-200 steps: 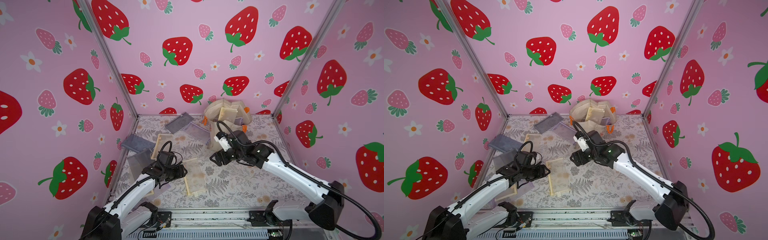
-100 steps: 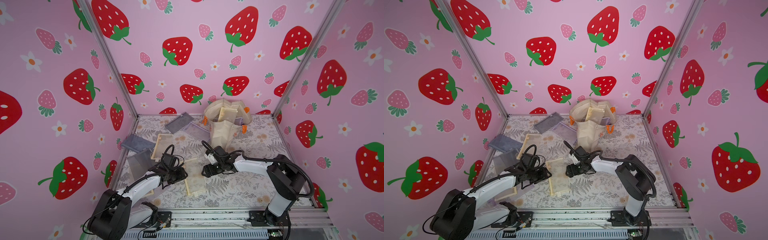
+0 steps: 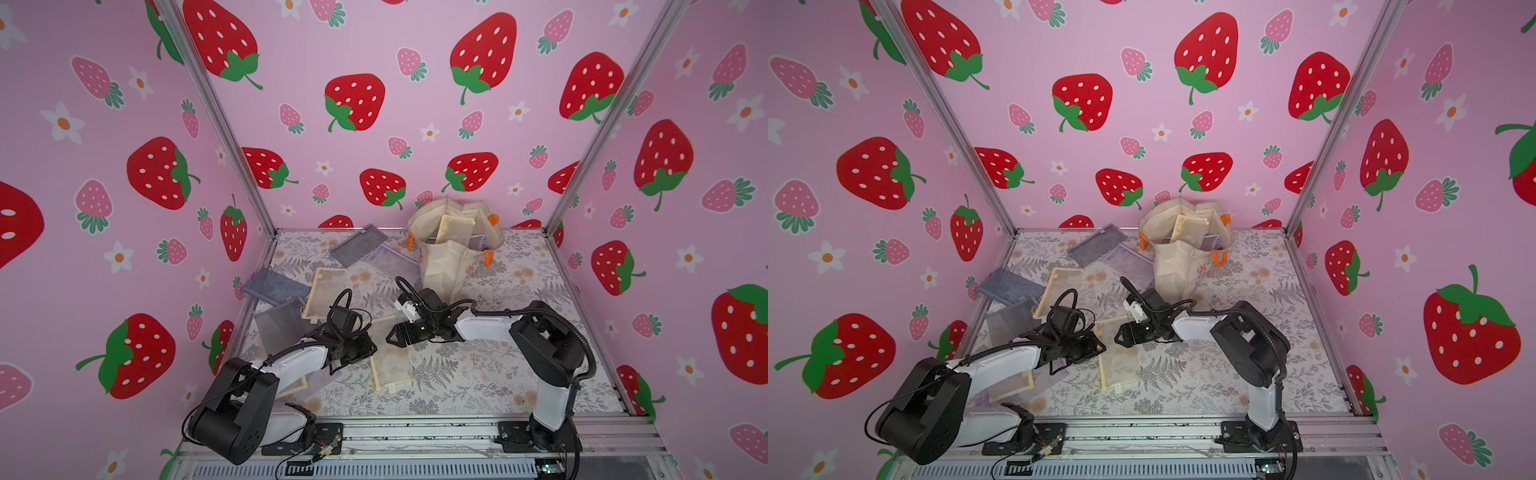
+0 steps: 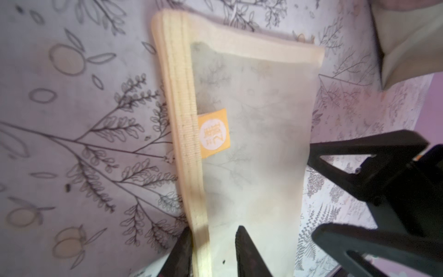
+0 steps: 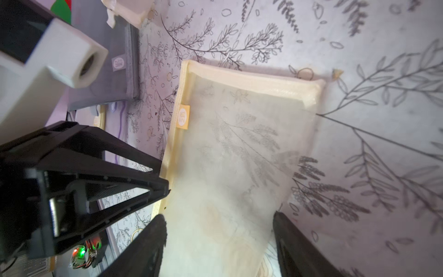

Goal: Put the pencil pouch into the canvas bag
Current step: Pick up the pencil pouch from the center of the board.

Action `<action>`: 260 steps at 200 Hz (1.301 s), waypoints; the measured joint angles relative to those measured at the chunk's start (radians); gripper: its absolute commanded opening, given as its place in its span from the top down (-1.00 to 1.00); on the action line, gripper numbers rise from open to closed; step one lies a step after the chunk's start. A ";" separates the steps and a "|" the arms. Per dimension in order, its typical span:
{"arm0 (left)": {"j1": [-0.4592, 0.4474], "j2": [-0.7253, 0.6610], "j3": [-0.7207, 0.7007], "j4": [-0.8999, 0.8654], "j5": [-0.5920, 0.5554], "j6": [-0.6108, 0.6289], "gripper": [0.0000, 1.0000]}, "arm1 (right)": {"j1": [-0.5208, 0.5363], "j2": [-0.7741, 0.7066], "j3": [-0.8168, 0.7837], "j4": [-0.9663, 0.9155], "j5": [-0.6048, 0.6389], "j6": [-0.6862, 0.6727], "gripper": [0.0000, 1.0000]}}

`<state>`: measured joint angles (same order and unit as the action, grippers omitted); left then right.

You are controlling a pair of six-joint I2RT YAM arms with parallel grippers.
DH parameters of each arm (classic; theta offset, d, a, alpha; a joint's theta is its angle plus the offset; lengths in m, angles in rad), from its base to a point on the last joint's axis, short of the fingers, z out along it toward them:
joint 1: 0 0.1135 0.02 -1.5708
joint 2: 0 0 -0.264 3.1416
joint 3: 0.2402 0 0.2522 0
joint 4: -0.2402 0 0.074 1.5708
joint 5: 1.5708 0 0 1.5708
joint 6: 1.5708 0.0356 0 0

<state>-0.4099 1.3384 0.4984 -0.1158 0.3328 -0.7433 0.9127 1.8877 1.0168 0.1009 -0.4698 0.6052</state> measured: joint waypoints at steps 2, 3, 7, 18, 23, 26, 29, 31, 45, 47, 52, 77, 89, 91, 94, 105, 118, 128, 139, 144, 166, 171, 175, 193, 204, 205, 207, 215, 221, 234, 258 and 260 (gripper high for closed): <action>-0.001 0.001 0.000 0.002 0.000 0.000 0.47 | 0.000 0.000 0.000 0.001 -0.001 0.002 -0.41; -0.001 0.002 0.000 0.002 0.001 -0.001 0.48 | 0.001 0.000 0.000 0.002 -0.001 0.002 -0.41; -0.001 0.005 0.000 0.006 -0.001 -0.002 0.49 | 0.001 0.000 0.000 0.003 -0.002 0.003 -0.40; -0.001 0.011 0.000 0.014 0.000 -0.006 0.56 | 0.004 0.000 0.000 0.003 -0.005 0.007 -0.40; -0.002 0.012 0.000 0.015 -0.001 -0.008 0.61 | 0.005 0.000 0.000 0.003 -0.007 0.008 -0.39; -0.002 0.013 0.000 0.016 -0.004 -0.010 0.64 | 0.006 0.000 0.000 0.003 -0.008 0.008 -0.39; -0.002 0.013 0.000 0.016 -0.006 -0.010 0.68 | 0.008 0.000 0.000 0.002 -0.008 0.009 -0.39; -0.002 0.014 0.000 0.016 -0.005 -0.011 0.70 | 0.008 0.000 0.000 0.002 -0.009 0.010 -0.38; -0.002 0.021 0.000 0.018 -0.011 -0.014 0.86 | 0.013 0.000 -0.002 0.002 -0.013 0.013 -0.38; -0.003 0.022 0.000 0.019 -0.012 -0.015 0.91 | 0.013 0.000 -0.002 0.002 -0.013 0.013 -0.38; -0.002 0.024 0.000 0.022 -0.011 -0.016 1.00 | 0.014 -0.001 -0.003 0.002 -0.013 0.014 -0.38; -0.003 0.020 -0.005 0.031 -0.010 -0.019 1.00 | 0.015 -0.018 -0.020 -0.003 -0.013 0.023 -0.40; -0.003 0.002 -0.014 0.029 -0.010 -0.018 1.00 | 0.015 -0.037 -0.034 -0.018 -0.010 0.026 -0.45; -0.003 -0.003 -0.014 0.028 -0.010 -0.018 1.00 | 0.015 -0.041 -0.037 -0.020 -0.009 0.027 -0.46; -0.003 -0.010 -0.017 0.026 -0.011 -0.017 1.00 | 0.015 -0.047 -0.042 -0.023 -0.008 0.027 -0.48; -0.003 -0.047 -0.017 0.010 -0.011 -0.013 1.00 | 0.015 -0.077 -0.056 -0.042 -0.002 0.029 -0.51; -0.003 -0.105 -0.017 -0.009 -0.013 -0.005 1.00 | 0.015 -0.122 -0.072 -0.066 0.005 0.030 -0.57; -0.002 -0.151 -0.014 -0.027 -0.016 0.005 1.00 | 0.014 -0.159 -0.080 -0.082 0.012 0.030 -0.61; 0.000 -0.204 -0.004 -0.056 -0.018 0.018 1.00 | 0.011 -0.209 -0.087 -0.094 0.017 0.032 -0.64; 0.000 -0.226 0.003 -0.070 -0.019 0.024 1.00 | 0.007 -0.233 -0.092 -0.097 0.017 0.034 -0.64; 0.003 -0.320 0.045 -0.124 -0.017 0.057 1.00 | -0.008 -0.338 -0.103 -0.113 0.024 0.050 -0.66; 0.003 -0.340 0.056 -0.134 -0.015 0.064 1.00 | -0.011 -0.361 -0.103 -0.118 0.024 0.051 -0.67; 0.004 -0.354 0.065 -0.140 -0.013 0.068 1.00 | -0.015 -0.380 -0.103 -0.121 0.024 0.053 -0.67; 0.006 -0.417 0.109 -0.162 0.004 0.095 1.00 | -0.036 -0.453 -0.103 -0.134 0.027 0.054 -0.68; 0.006 -0.450 0.140 -0.175 0.024 0.111 1.00 | -0.047 -0.488 -0.103 -0.146 0.026 0.054 -0.69; 0.006 -0.452 0.142 -0.177 0.026 0.113 1.00 | -0.049 -0.492 -0.103 -0.148 0.026 0.054 -0.69; 0.006 -0.456 0.146 -0.177 0.029 0.114 1.00 | -0.050 -0.496 -0.103 -0.148 0.026 0.054 -0.69; 0.006 -0.476 0.166 -0.181 0.048 0.123 1.00 | -0.059 -0.517 -0.103 -0.156 0.024 0.054 -0.69; 0.006 -0.489 0.181 -0.181 0.066 0.129 1.00 | -0.063 -0.528 -0.103 -0.160 0.024 0.053 -0.69; 0.006 -0.508 0.208 -0.179 0.105 0.137 1.00 | -0.069 -0.547 -0.102 -0.165 0.021 0.053 -0.69; 0.006 -0.514 0.243 -0.159 0.183 0.137 1.00 | -0.075 -0.568 -0.102 -0.150 -0.009 0.053 -0.68; 0.006 -0.514 0.244 -0.157 0.188 0.137 1.00 | -0.076 -0.569 -0.102 -0.146 -0.014 0.053 -0.68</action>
<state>-0.4038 0.8246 0.7425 -0.2726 0.5213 -0.6067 0.8371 1.3186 0.9150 -0.0456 -0.4839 0.6579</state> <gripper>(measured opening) 0.049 0.844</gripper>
